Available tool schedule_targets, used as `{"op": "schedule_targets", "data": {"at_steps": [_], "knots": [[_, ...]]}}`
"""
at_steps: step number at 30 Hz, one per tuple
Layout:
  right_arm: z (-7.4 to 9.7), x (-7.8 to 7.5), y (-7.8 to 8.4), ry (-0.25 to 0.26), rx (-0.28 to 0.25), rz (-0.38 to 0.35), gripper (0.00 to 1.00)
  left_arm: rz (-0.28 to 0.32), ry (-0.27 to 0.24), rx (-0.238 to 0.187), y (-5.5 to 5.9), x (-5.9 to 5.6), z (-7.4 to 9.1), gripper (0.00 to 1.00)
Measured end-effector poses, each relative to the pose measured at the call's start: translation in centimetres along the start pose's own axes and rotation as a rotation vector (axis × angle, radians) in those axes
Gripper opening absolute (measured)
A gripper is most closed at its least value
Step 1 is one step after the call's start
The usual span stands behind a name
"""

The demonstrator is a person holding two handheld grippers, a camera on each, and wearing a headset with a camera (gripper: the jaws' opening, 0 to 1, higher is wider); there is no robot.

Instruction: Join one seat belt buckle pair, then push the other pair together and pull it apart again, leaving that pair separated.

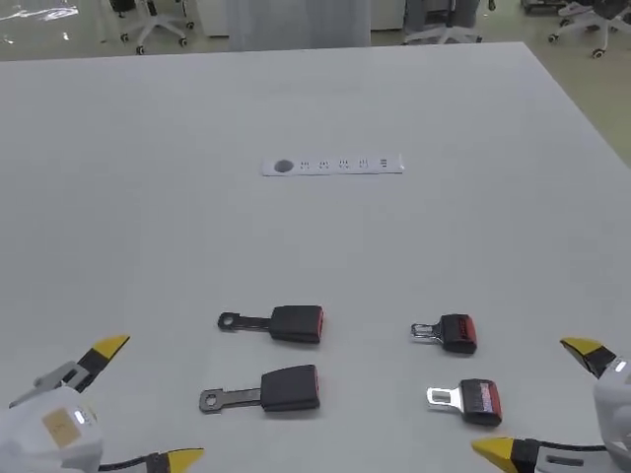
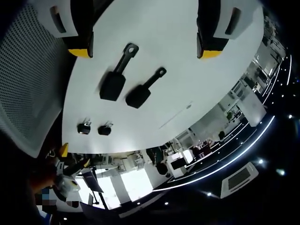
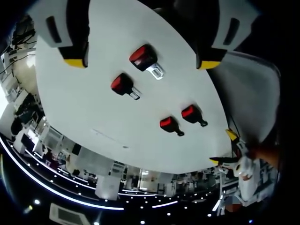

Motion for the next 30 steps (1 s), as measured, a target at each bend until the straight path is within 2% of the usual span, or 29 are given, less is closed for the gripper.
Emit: {"op": "schedule_targets", "data": {"at_steps": [7, 12, 15, 23, 30], "knots": [[0.02, 0.10, -0.35, -0.012, 0.004, 0.016, 0.95, 0.009, -0.001, -0.001, -0.12, 0.08, 0.05, 0.92], [-0.07, 0.16, -0.03, -0.030, 0.020, 0.021, 0.90, 0.002, 0.006, 0.010, 0.07, -0.10, 0.03, 0.90], [-0.16, 0.21, -0.08, -0.033, 0.010, 0.024, 0.90, -0.010, 0.008, 0.021, 0.29, -0.19, -0.02, 0.90], [-0.66, 0.53, 0.42, -0.041, 0.045, 0.056, 0.90, -0.030, 0.013, 0.042, 0.69, -0.37, -0.09, 0.90], [-0.73, 0.35, -0.16, -0.039, 0.039, 0.065, 0.90, -0.030, 0.017, 0.052, 0.86, -0.34, -0.08, 0.89]]}}
Point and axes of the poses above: the centre of the closed fingertips' face, and the gripper's own axes: z roughly backward along the fingers, x roughly to its left, y roughly out of its underside, the point moved 4 cm from there along z, roughly backward along the fingers, and after that the axes turned 13 degrees about -y, right-handed, at the moved point
